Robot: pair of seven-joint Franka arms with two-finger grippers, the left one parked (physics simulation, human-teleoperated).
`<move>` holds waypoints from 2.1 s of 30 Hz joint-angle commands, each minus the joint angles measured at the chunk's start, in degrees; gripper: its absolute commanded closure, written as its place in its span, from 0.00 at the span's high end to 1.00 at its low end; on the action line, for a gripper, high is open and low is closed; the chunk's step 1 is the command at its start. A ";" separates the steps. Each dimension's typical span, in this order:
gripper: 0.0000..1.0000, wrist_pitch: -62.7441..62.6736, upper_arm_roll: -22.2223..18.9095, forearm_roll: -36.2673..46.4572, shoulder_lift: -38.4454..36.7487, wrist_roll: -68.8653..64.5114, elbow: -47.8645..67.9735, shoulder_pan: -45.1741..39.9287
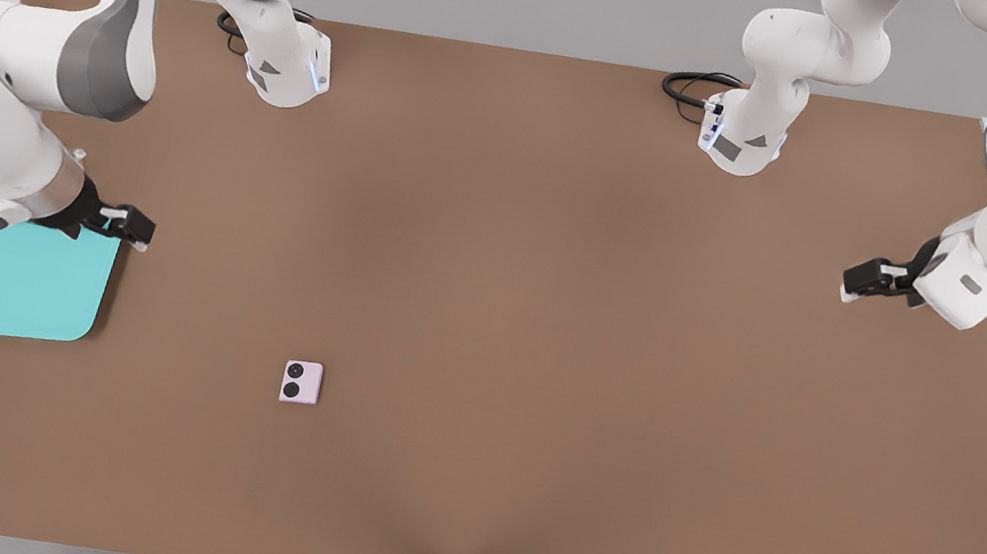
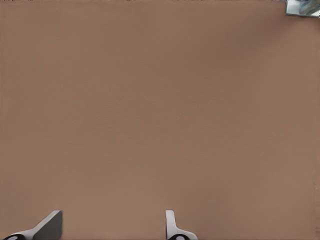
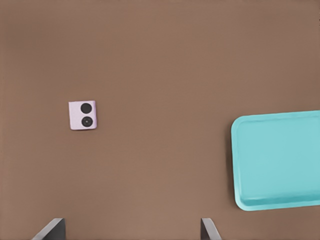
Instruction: Keep left arm still and place phone on the tray with right arm
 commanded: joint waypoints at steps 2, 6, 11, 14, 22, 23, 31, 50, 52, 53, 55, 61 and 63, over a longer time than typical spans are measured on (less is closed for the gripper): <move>1.00 4.08 0.24 0.02 0.19 2.43 0.00 0.04; 1.00 13.92 1.64 0.29 10.21 3.13 0.53 4.60; 1.00 26.23 0.85 0.29 21.72 11.66 1.85 10.41; 1.00 34.57 1.11 0.29 27.87 13.50 1.24 10.41; 1.00 39.41 1.73 0.02 34.64 18.07 0.44 10.93; 1.00 40.47 2.26 0.11 35.52 18.16 0.35 10.93; 1.00 41.00 3.14 0.11 38.16 18.16 0.27 10.67; 1.00 43.55 3.49 -0.24 40.01 17.19 -0.52 10.49; 0.95 43.81 3.49 -0.24 40.01 17.19 -0.52 10.49; 0.88 43.72 3.49 -0.24 40.01 17.19 -0.52 10.49; 0.81 43.72 3.49 -0.24 40.01 17.11 -0.52 10.49; 0.79 41.53 3.58 -0.15 37.90 17.19 -0.52 9.44; 0.78 39.24 3.58 -0.15 34.56 16.23 -1.49 7.95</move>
